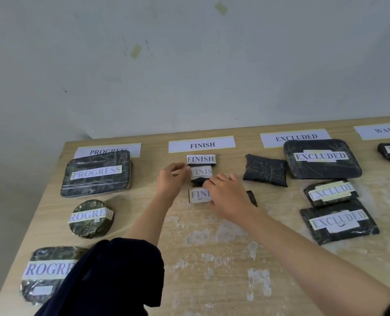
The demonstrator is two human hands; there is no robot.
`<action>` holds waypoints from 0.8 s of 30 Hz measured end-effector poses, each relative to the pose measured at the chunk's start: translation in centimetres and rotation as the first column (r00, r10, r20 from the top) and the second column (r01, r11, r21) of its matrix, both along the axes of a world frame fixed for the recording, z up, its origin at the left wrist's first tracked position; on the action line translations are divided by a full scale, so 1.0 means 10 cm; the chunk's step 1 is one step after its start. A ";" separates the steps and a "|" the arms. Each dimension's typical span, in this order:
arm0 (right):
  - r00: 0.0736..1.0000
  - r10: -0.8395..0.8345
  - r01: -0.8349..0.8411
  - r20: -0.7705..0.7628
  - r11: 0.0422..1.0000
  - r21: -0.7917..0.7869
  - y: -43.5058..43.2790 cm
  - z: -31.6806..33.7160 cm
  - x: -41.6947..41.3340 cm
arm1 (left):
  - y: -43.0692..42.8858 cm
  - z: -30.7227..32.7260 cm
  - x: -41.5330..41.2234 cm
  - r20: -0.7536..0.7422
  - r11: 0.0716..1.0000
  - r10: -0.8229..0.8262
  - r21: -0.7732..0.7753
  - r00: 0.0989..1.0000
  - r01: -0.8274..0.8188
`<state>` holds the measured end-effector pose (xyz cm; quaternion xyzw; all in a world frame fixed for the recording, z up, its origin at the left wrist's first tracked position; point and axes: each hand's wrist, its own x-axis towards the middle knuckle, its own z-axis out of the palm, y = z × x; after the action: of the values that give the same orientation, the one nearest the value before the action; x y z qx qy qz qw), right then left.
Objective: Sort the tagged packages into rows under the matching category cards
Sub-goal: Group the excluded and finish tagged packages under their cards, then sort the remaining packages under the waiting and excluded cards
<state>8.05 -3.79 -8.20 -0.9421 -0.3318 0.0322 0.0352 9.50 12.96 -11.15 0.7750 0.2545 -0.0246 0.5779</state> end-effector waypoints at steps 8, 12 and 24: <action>0.992 -0.115 0.117 0.060 0.993 -0.027 0.16 -0.17 0.09 | 0.07 -0.09 -0.55 0.030 0.991 -0.022 0.131 0.999 0.018; 0.986 -0.113 0.117 0.119 0.993 -0.028 0.09 -0.20 0.06 | -0.12 -0.21 -0.83 0.119 0.961 0.033 0.269 0.992 -0.064; 0.830 -0.520 0.554 -0.202 0.729 0.401 -1.01 -0.06 0.15 | -1.03 -0.05 -1.11 0.111 0.747 -0.541 0.519 0.834 0.415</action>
<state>9.51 -13.92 -8.85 -0.9620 -0.0421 -0.0202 0.2691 -1.57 2.70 -11.68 0.9277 -0.0327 -0.0103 0.3719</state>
